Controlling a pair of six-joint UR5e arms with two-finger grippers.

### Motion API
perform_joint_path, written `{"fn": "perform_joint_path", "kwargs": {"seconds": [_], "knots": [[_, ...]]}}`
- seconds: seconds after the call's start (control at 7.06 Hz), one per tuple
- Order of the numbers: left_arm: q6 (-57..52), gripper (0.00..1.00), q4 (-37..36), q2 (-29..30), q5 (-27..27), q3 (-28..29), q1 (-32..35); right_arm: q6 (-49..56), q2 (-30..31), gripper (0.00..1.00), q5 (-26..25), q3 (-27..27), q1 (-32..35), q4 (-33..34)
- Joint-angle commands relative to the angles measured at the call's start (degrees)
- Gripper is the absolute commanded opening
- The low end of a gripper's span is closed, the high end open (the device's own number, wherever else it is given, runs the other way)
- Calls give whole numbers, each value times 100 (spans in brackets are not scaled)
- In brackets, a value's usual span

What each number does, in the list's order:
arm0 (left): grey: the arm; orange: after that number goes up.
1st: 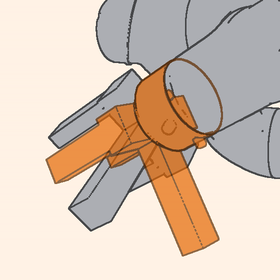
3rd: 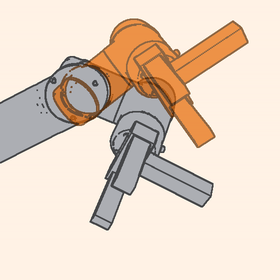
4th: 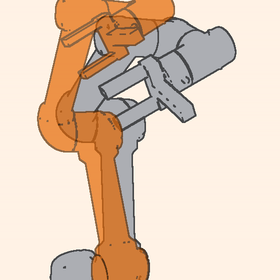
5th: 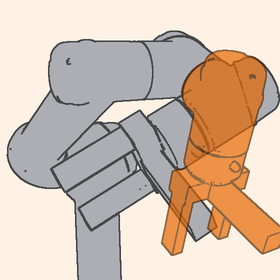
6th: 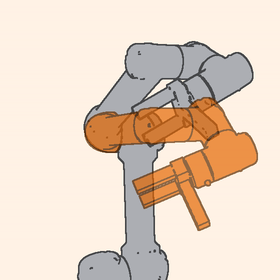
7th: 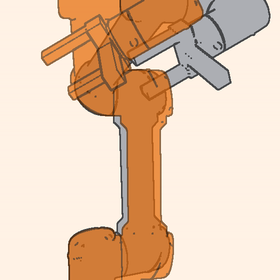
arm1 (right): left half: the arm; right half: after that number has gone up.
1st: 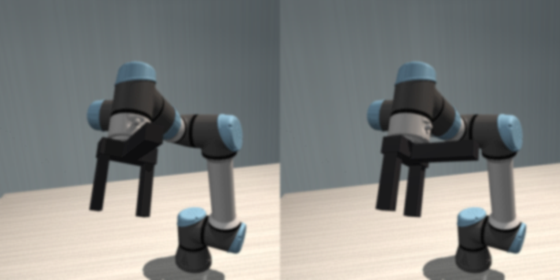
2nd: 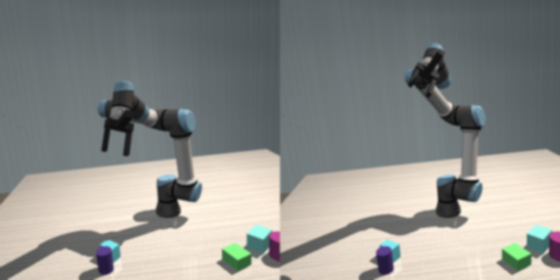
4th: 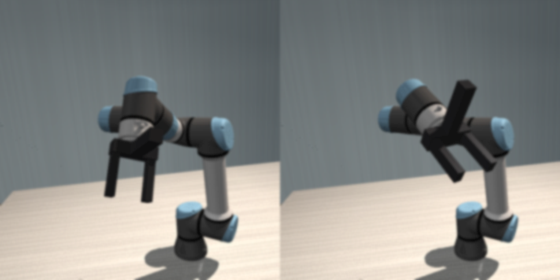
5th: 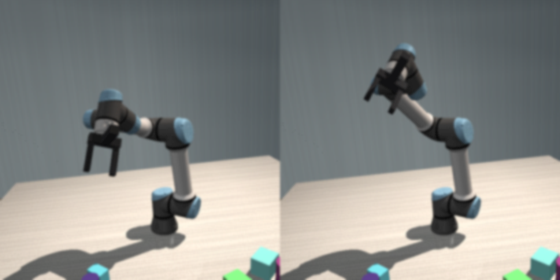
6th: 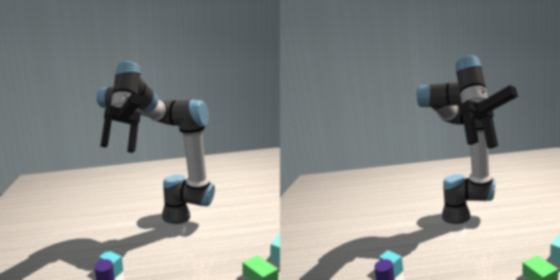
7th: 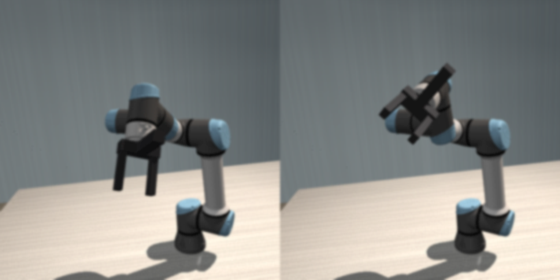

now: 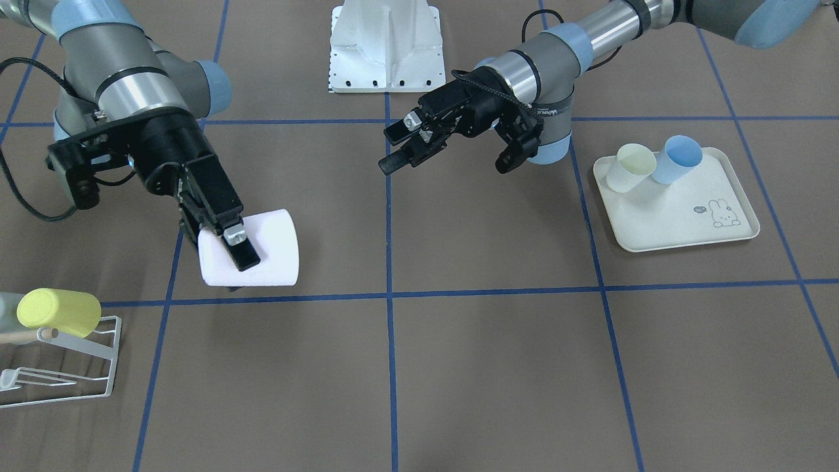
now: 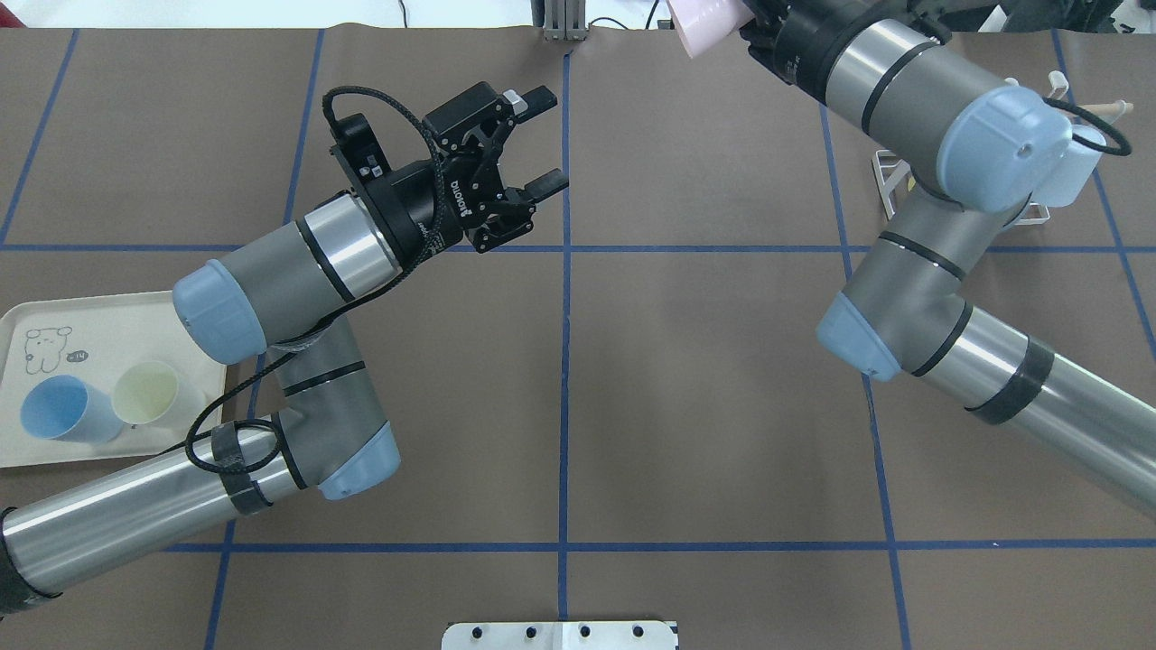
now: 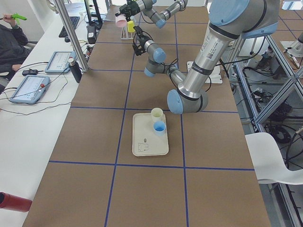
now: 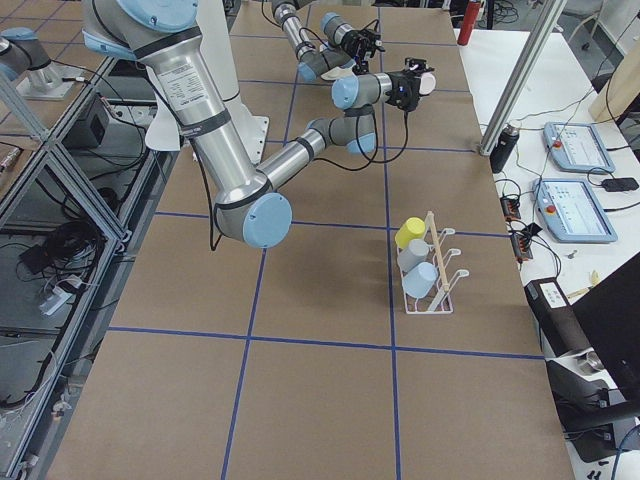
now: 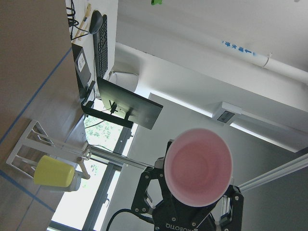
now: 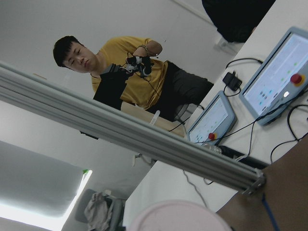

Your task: Transfer IKEA cup to right arm and place on rack

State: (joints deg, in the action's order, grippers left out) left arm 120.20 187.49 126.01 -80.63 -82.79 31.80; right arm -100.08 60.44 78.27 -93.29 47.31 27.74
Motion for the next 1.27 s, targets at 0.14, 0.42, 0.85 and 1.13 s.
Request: {"fn": "perform_joint_path", "kwargs": {"seconds": [0.14, 0.42, 0.85, 1.13], "knots": [[-1598, 100, -807, -846, -400, -585, 212, 2930, 378, 0, 65, -278, 857, 2267], [-2420, 100, -1485, -1680, -479, -1524, 221, 5026, 1055, 0, 205, -121, 1498, 2192], [-2985, 100, -1918, -2632, -1076, -2293, 634, 5243, 1110, 0, 960, 1183, 1982, 477], [-2985, 100, -1918, -2652, -1078, -2311, 634, 5420, 1110, 0, 1251, 2067, 2124, -600]]}}
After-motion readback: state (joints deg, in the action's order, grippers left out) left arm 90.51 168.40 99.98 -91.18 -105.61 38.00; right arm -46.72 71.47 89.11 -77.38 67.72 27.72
